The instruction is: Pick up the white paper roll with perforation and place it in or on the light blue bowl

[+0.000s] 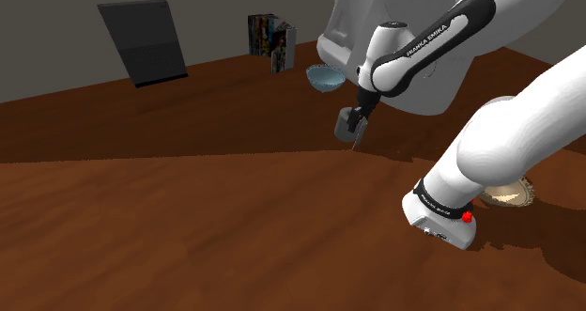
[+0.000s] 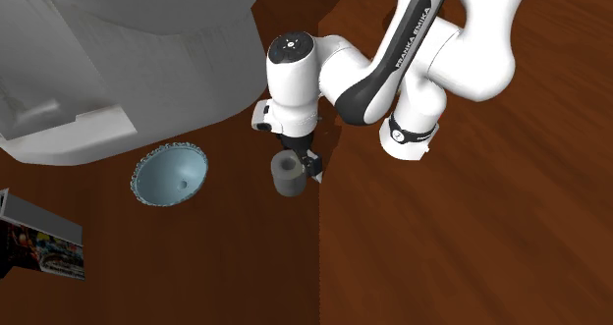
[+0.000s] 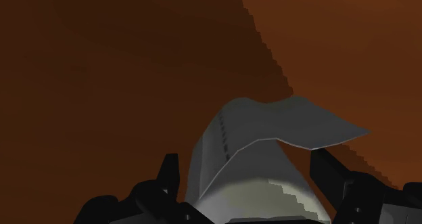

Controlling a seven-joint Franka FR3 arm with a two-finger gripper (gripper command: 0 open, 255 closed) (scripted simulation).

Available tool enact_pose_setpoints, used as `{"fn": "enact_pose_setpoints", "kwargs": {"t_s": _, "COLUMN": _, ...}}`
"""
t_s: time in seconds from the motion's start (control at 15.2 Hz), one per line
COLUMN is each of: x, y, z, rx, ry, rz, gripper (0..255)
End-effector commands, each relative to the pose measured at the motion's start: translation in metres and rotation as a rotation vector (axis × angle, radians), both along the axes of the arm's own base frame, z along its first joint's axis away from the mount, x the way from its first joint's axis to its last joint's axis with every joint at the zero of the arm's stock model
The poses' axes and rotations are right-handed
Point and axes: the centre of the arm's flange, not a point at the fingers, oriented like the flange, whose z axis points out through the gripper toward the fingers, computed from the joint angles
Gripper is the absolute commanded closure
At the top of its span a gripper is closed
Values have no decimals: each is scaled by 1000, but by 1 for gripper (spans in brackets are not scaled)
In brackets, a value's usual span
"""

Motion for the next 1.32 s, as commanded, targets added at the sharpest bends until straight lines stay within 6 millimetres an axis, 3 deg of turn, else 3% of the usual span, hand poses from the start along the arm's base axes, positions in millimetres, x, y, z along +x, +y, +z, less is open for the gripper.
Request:
{"fn": "enact_pose_setpoints", "kwargs": {"t_s": 0.0, "x": 0, "y": 0, "z": -1, "rx": 0, "ry": 0, "rz": 0, "gripper": 0}}
{"fn": "enact_pose_setpoints", "kwargs": {"t_s": 0.2, "x": 0, "y": 0, "z": -1, "rx": 0, "ry": 0, "rz": 0, "gripper": 0}}
{"fn": "enact_pose_setpoints", "kwargs": {"t_s": 0.26, "x": 0, "y": 0, "z": -1, "rx": 0, "ry": 0, "rz": 0, "gripper": 255}}
{"fn": "enact_pose_setpoints", "kwargs": {"t_s": 0.86, "x": 0, "y": 0, "z": -1, "rx": 0, "ry": 0, "rz": 0, "gripper": 255}}
{"fn": "enact_pose_setpoints", "kwargs": {"t_s": 1.25, "x": 0, "y": 0, "z": 31, "rx": 0, "ry": 0, "rz": 0, "gripper": 255}}
